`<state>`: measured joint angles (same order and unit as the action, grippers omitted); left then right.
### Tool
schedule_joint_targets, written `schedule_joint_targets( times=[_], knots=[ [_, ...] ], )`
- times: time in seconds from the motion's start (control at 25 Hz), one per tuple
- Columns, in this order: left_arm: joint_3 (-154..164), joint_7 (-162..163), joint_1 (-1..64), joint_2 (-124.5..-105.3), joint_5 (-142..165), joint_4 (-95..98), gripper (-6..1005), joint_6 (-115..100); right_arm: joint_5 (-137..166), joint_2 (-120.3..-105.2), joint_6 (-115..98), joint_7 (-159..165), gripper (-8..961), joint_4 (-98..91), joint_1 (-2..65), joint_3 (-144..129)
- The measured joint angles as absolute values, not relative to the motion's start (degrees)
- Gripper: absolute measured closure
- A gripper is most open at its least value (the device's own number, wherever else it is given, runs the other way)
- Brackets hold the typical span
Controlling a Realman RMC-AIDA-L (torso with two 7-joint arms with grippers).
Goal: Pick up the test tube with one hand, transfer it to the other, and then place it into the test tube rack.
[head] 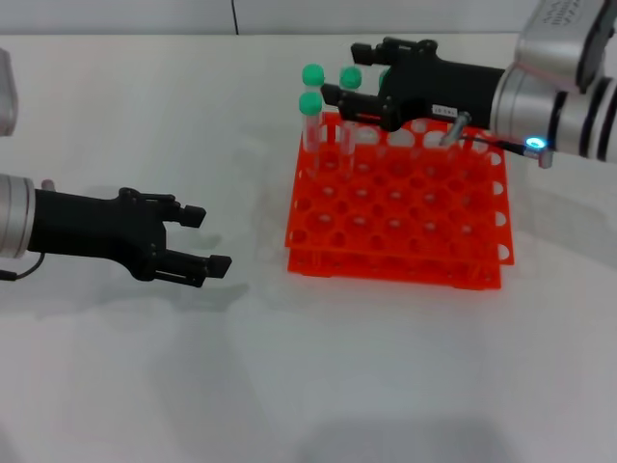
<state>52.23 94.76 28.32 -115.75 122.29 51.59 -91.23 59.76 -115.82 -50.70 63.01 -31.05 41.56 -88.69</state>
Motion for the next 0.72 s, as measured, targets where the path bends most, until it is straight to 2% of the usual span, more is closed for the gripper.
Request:
schedule_joint_targets(
  times=[0.2,0.4,0.64,0.72],
  knots=[
    [51.08,93.86,28.1,-115.88,121.63,51.6,133,-91.23,59.87,-115.47,-51.31,63.15,295,-38.13,35.67,-88.67],
    [46.01,91.81,27.84,-116.31,120.64,50.65,133,-91.25,60.37,-114.39,-54.26,64.6,300,-41.87,31.35,-88.59],
    [44.43,90.34,27.01,-116.27,117.61,50.04,132,-91.26,64.99,-110.57,-59.77,71.35,292,-42.37,29.55,-86.09],
    [44.42,90.41,27.05,-116.27,117.21,50.03,132,-91.24,68.32,-109.92,-61.5,73.36,292,-42.46,29.3,-83.87]
  ],
)
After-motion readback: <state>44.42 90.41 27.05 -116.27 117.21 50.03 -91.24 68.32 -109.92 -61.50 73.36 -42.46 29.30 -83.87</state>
